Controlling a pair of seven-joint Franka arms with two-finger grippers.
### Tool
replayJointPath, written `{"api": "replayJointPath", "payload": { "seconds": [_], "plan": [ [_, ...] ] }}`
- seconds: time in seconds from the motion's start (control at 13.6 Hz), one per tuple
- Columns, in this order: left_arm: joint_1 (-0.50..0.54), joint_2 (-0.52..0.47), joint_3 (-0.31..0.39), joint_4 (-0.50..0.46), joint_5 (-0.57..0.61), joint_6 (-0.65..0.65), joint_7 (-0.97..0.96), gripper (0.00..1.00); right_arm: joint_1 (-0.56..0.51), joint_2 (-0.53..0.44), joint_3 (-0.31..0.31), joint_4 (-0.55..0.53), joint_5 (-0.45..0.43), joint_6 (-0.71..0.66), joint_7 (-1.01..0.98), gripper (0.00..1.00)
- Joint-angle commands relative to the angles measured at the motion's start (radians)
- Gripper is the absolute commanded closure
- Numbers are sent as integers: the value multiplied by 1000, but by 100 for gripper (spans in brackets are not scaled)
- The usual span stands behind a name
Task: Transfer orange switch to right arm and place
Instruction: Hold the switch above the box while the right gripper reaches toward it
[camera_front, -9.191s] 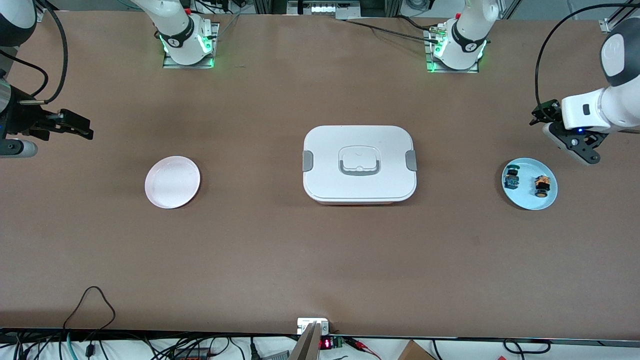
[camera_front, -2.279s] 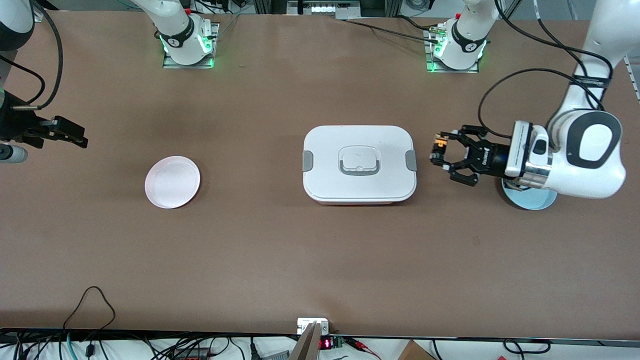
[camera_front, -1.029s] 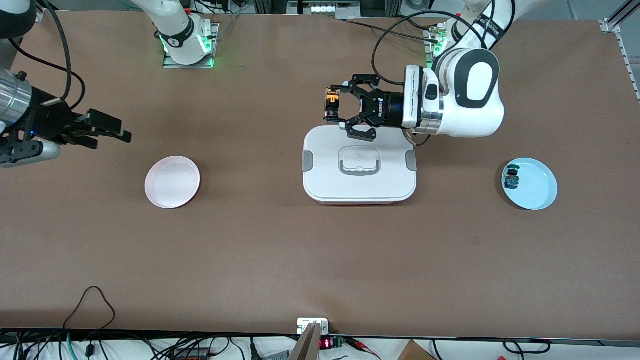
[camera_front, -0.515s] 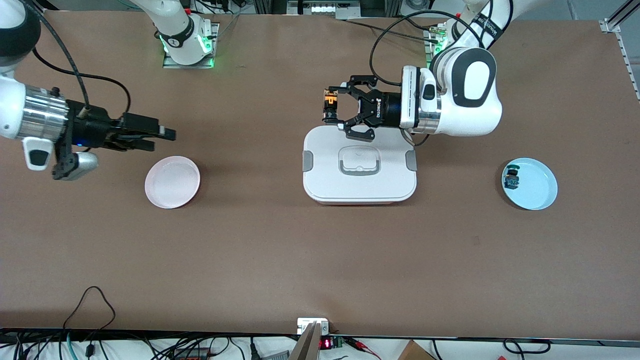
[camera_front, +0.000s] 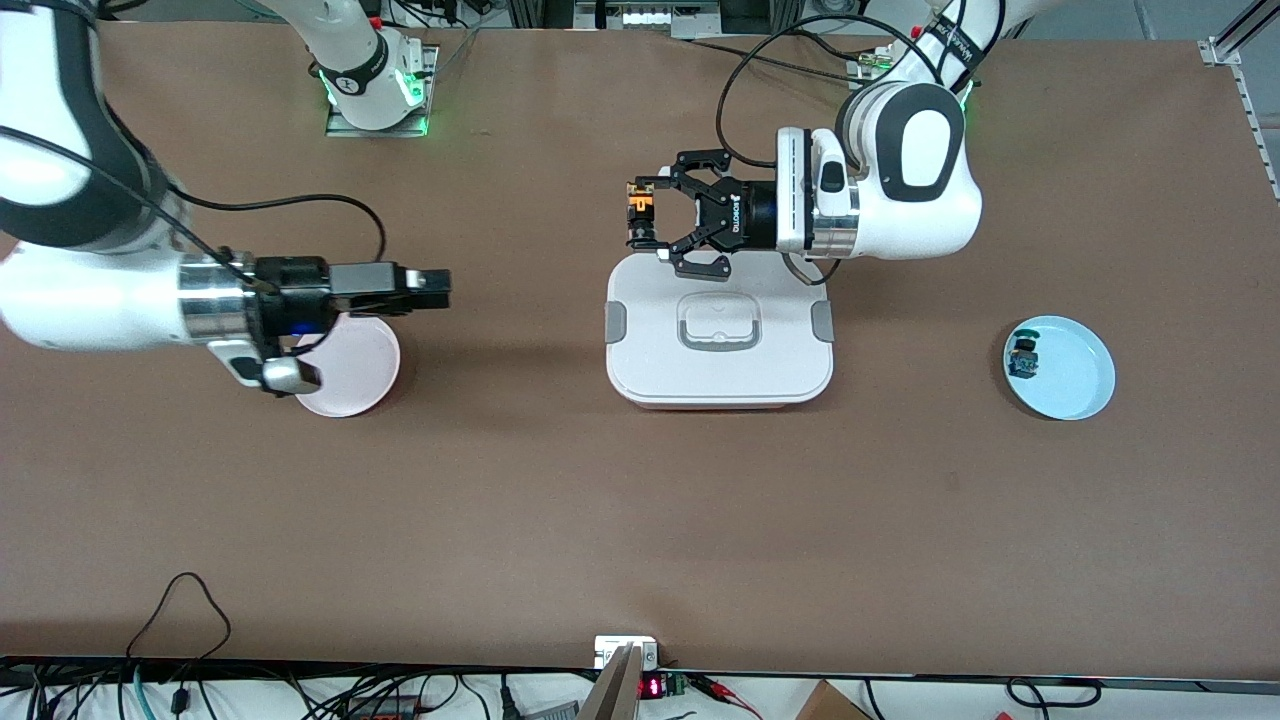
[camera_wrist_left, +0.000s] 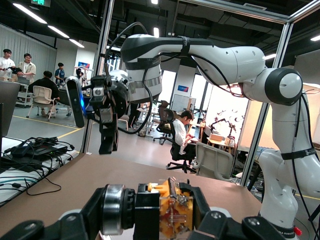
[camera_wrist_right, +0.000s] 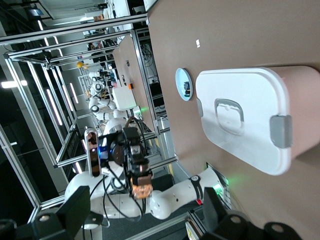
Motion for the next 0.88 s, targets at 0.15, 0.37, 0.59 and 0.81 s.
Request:
{"api": "replayJointPath", "payload": {
  "seconds": [0.15,0.37,0.59,0.81],
  "plan": [
    [-6,-18,-2,10,-33,29,13,100,150,-25,-7,-68,49,74,-4,0],
    [-7,-18,-2,10,-35,31,13,100,206,-30,-7,-121,144,82,-4,0],
    [-15,-17,-2,10,-35,31,13,100,269,-32,-7,-125,227,152,-1,0],
    [-15,-17,-2,10,-35,32,13,100,304,-32,-7,-126,302,183,11,0]
  ]
}}
